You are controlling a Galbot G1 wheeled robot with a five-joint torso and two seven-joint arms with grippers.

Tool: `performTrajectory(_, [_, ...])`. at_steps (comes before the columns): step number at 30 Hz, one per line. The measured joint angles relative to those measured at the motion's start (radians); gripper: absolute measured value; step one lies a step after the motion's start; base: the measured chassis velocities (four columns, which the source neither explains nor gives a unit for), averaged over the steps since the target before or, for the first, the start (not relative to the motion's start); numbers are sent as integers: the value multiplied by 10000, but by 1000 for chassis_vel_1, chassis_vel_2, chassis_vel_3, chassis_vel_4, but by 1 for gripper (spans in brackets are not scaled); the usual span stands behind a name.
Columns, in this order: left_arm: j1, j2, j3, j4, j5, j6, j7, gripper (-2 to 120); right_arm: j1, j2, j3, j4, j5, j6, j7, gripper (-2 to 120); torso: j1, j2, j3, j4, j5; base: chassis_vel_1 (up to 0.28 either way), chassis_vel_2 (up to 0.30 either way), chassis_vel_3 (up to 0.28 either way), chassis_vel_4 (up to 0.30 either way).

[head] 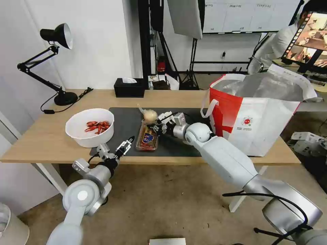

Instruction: Pick up the trash from the table and place it into the takeout bag.

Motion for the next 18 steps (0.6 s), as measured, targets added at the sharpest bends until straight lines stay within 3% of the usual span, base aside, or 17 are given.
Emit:
performTrajectory(9, [-512, 19, 289, 274, -121, 46, -146, 100, 12, -2, -58, 134, 41, -57, 21, 0, 0, 0, 0, 0, -1, 0, 0, 0, 0])
performTrajectory(18, [-1279, 50, 630, 759, -279, 570, -778, 100, 35, -60, -72, 192, 43, -71, 16, 0, 0, 0, 0, 0, 0, 0, 0, 0, 0])
